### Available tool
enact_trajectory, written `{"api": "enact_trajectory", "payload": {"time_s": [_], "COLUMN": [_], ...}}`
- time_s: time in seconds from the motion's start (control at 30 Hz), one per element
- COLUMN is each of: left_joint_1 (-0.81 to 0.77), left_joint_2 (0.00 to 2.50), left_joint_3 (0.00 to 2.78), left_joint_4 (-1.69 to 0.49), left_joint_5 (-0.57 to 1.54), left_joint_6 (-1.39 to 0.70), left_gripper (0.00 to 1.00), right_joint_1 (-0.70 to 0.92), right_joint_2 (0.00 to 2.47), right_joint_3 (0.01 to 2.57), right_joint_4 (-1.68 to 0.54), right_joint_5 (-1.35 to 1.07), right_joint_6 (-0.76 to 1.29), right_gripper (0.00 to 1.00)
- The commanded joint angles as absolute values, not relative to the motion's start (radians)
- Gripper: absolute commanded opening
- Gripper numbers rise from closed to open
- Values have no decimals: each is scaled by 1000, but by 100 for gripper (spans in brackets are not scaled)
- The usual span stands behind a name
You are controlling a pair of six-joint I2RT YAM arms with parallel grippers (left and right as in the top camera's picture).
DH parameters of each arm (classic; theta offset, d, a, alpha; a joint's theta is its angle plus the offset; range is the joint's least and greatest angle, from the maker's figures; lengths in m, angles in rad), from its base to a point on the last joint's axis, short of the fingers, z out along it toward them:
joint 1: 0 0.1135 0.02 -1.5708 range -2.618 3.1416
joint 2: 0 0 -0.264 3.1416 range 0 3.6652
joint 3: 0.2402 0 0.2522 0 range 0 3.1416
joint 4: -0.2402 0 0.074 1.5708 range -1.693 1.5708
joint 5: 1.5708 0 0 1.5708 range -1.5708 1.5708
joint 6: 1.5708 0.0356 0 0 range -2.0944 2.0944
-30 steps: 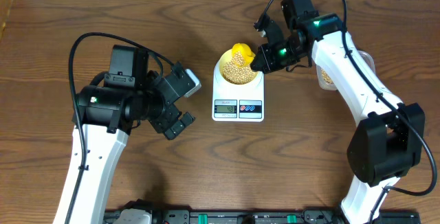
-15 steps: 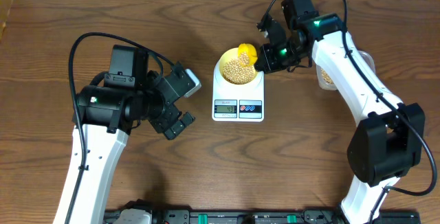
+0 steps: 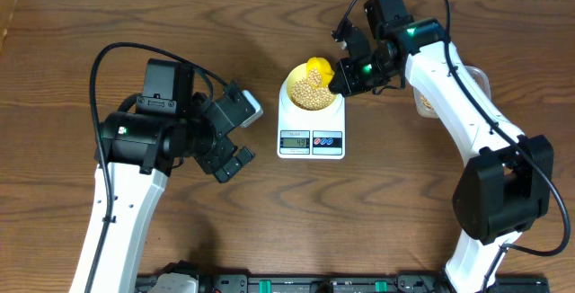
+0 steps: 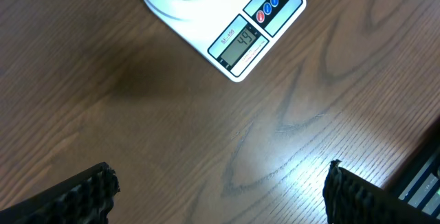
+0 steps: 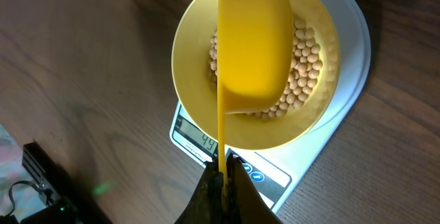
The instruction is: Scoop item into bowl and weigh 50g on scale
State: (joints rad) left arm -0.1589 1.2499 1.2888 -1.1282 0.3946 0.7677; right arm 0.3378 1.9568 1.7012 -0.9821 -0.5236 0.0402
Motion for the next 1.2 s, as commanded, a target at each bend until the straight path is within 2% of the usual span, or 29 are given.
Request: {"api": "enact_trajectory", "payload": {"time_s": [0.0, 0.1, 0.27, 0.37, 1.17], "left_joint_1": [-155, -155, -155, -155, -155], "left_joint_2": [1250, 1250, 1250, 1250, 1250], "left_joint_3": [1280, 1281, 1281, 1281, 1280], "left_joint_4": [-1132, -1132, -1132, -1132, -1132], "left_joint_5": [411, 411, 411, 411, 411], "left_joint_6": [785, 785, 785, 785, 785], "left_gripper": [98, 98, 98, 98, 98], "right_joint_1": [338, 337, 354, 354, 339], "right_joint_2": [1941, 1941, 1941, 1941, 1941], "right_joint_3": [1720, 1720, 1720, 1720, 1720], "right_joint_4": [-980, -978, -1002, -970, -968], "right_joint_5": [-542, -580, -448, -533, -569], "right_joint_6": [21, 21, 22, 21, 22], "right_gripper": [1, 1, 1, 1, 1]}}
